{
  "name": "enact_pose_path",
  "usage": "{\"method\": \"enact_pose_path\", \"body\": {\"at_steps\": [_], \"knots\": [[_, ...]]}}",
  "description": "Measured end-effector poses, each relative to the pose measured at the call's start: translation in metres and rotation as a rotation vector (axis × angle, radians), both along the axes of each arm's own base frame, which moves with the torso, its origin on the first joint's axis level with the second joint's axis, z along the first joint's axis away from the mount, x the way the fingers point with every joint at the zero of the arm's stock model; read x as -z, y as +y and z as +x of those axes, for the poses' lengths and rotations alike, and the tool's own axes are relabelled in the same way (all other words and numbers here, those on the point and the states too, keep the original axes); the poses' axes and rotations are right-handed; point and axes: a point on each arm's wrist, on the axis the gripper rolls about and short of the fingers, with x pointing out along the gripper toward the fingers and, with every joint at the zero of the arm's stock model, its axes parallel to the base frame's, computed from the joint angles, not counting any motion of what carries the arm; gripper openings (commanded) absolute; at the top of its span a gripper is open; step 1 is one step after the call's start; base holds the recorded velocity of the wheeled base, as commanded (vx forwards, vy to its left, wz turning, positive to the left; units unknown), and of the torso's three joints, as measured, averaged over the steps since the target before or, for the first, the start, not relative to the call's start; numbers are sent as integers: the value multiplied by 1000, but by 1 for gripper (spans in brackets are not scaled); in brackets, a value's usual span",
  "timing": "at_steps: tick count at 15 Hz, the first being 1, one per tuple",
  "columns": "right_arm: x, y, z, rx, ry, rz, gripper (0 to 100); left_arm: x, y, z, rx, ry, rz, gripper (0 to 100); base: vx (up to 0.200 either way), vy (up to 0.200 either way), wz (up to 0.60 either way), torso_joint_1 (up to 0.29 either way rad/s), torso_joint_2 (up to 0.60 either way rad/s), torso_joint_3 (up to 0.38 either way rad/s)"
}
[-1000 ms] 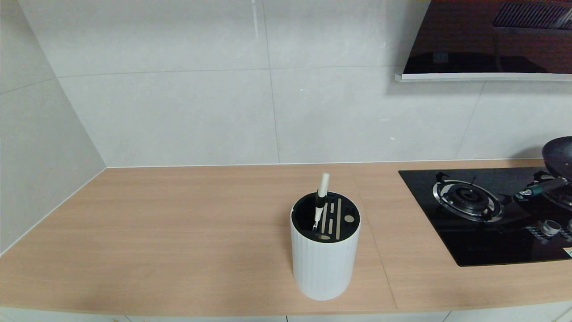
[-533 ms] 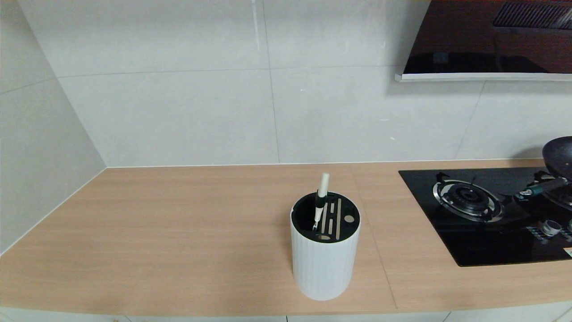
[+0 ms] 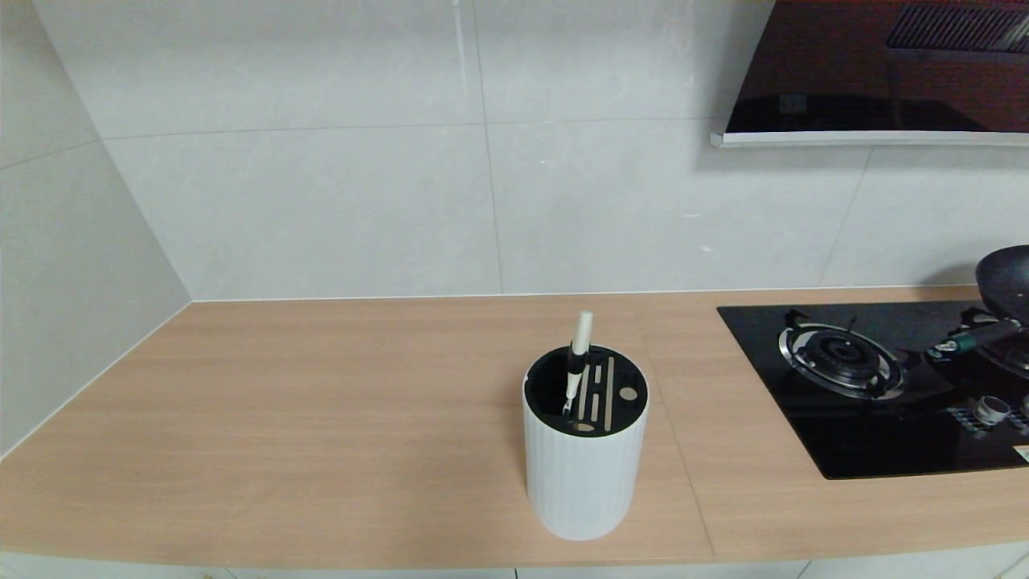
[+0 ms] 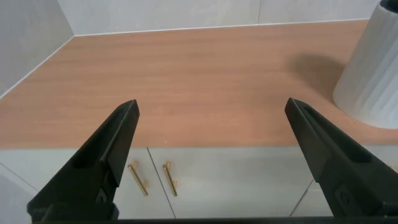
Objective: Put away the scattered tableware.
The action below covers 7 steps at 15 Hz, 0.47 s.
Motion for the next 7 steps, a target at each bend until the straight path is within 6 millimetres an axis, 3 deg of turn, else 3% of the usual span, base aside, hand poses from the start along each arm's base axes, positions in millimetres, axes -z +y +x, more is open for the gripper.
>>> {"method": "enact_pose_path", "body": {"at_steps": [7], "knots": [[1, 0, 0, 1, 4, 6, 100, 0, 0, 0, 0, -3, -39, 100, 0, 0, 0, 0, 0, 0]]}}
